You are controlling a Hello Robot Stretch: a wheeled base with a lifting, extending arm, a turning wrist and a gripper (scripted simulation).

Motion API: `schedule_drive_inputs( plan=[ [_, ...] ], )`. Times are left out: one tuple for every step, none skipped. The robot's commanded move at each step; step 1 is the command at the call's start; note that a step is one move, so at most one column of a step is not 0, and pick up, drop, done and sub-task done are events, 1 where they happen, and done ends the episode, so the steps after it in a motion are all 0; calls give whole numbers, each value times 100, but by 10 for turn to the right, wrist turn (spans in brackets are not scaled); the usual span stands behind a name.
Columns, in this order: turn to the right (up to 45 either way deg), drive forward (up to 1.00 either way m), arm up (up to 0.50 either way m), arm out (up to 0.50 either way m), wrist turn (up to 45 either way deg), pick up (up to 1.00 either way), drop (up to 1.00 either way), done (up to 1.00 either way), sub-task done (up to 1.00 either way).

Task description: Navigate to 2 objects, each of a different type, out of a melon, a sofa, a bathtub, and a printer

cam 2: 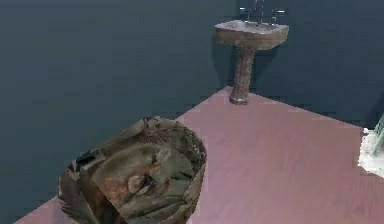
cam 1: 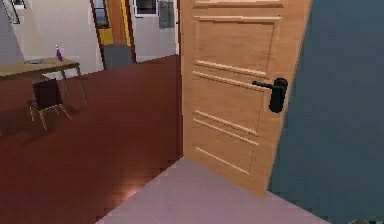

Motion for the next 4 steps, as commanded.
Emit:
schedule_drive_inputs(
  plan=[
    [450,0,0,0,0,0,0,0,0],
    [270,0,0,0,0,0,0,0,0],
    [0,0,0,0,0,0,0,0,100],
    [-450,0,0,0,0,0,0,0,0]
  ],
)
